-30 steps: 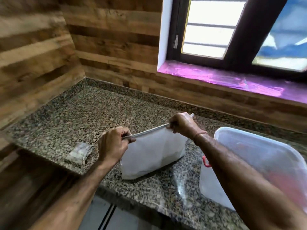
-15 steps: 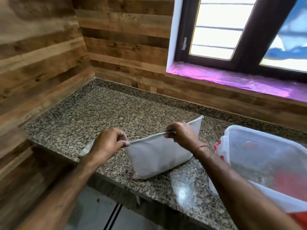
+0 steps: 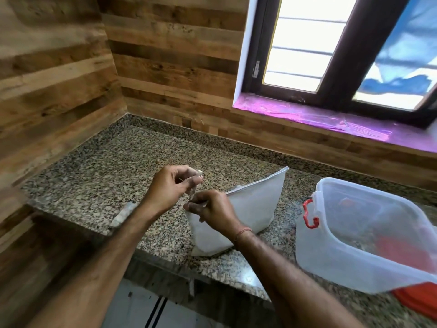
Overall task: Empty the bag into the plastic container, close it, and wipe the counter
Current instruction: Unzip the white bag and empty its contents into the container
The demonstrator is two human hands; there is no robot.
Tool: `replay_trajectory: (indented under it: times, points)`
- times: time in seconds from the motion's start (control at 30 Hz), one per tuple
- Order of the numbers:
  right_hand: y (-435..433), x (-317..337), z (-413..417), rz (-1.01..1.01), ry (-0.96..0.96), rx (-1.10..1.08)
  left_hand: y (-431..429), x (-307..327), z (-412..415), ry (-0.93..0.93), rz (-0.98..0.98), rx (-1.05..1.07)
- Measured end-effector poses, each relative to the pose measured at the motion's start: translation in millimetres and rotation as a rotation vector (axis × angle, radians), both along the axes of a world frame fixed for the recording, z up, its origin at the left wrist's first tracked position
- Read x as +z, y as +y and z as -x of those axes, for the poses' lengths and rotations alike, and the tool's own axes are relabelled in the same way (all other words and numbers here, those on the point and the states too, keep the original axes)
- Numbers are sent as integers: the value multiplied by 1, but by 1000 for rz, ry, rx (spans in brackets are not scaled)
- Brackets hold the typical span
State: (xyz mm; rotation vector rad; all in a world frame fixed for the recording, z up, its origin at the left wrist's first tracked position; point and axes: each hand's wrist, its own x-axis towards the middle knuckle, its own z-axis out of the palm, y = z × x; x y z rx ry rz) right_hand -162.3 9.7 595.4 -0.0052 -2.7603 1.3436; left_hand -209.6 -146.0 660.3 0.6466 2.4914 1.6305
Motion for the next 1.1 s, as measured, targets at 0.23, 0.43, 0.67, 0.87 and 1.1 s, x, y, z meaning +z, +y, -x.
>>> replay_trajectory:
  times: [0.23,0.43,0.67,0.87,1.1]
  points:
    - [-9,1,-9,457,-80,-141,-31,-83,-29,-72,182,77]
    - [-8,2,-11,471,-105,-197,-10,-88,-34,226,252,221]
    - [54,11,-4,383,-30,-497,-22,-99,-36,241,246,184]
    - [109,14,-10,241,-62,-545,-11,-82,-25,313,370,60]
    - [103,8,-9,281,-3,-501,80,-51,0,514,883,-115]
